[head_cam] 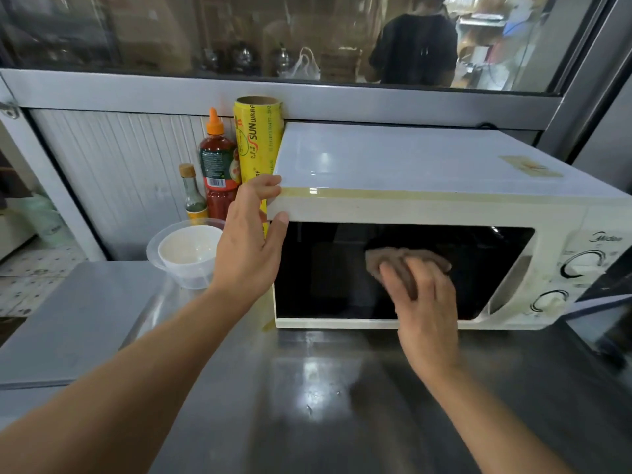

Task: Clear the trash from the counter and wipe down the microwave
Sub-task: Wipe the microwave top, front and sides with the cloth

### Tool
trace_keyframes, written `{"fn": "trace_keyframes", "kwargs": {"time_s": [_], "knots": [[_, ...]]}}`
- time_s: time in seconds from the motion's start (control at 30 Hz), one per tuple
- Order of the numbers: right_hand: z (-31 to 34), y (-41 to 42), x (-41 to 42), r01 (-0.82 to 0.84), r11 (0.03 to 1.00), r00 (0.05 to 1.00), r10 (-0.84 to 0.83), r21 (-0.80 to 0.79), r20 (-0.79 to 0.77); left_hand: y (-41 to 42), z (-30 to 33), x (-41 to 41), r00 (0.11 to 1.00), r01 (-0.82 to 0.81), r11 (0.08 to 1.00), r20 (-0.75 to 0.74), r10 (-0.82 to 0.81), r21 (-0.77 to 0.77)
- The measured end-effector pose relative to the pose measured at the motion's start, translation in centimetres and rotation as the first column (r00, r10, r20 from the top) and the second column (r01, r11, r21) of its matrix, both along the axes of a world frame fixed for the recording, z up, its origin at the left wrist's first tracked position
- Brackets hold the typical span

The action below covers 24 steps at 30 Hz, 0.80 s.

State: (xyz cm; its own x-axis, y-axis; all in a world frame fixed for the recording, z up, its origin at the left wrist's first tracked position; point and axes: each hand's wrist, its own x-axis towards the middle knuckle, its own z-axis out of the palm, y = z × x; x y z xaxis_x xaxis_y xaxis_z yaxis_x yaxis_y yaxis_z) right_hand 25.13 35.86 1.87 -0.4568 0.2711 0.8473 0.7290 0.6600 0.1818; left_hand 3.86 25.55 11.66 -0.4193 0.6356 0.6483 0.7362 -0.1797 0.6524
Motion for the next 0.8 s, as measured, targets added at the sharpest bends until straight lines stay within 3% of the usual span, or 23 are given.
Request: {"fn": "trace_keyframes", "kwargs": {"time_s": [0.1,0.17,0.27,0.43,0.53,0.67,0.8], "knots": [[-4.7,-0.2,1.3,0.031,0.996,0.969,-0.011,-0.078,0.248,0.2,-0.3,-0.1,1.000,-0.003,1.000,0.000,0.003,0.017],[-5.6,-0.4,1.7,0.050,0.983,0.952,0.006,-0.177,0.305,0.3,-0.4,-0.2,1.000,-0.006,1.000,-0.001,0.006,0.016],[-3.9,-0.1,1.6,0.003,0.980,0.969,0.047,-0.201,0.243,0.3,-0.3,-0.2,1.000,-0.006,1.000,-0.013,0.006,0.015],[3.8,1.2,1.6,-0.051,0.979,0.994,0.031,-0.199,-0.103,0.1,-0.1,0.1,1.000,-0.031,0.999,0.000,0.031,0.017],[5.1,1.7,1.7,-0.020,1.000,0.998,0.019,-0.017,-0.056,0.2,-0.1,0.3,0.999,-0.045,0.999,0.011,0.045,0.026],[0.9,1.0,1.6,0.032,0.999,0.998,-0.032,-0.014,-0.050,0.4,-0.3,0.4,0.999,-0.049,0.997,0.026,0.048,0.052],[-5.2,0.3,2.9,0.040,0.991,0.986,-0.018,-0.130,0.163,0.6,-0.7,0.3,0.999,-0.050,0.996,0.008,0.049,0.072]]}}
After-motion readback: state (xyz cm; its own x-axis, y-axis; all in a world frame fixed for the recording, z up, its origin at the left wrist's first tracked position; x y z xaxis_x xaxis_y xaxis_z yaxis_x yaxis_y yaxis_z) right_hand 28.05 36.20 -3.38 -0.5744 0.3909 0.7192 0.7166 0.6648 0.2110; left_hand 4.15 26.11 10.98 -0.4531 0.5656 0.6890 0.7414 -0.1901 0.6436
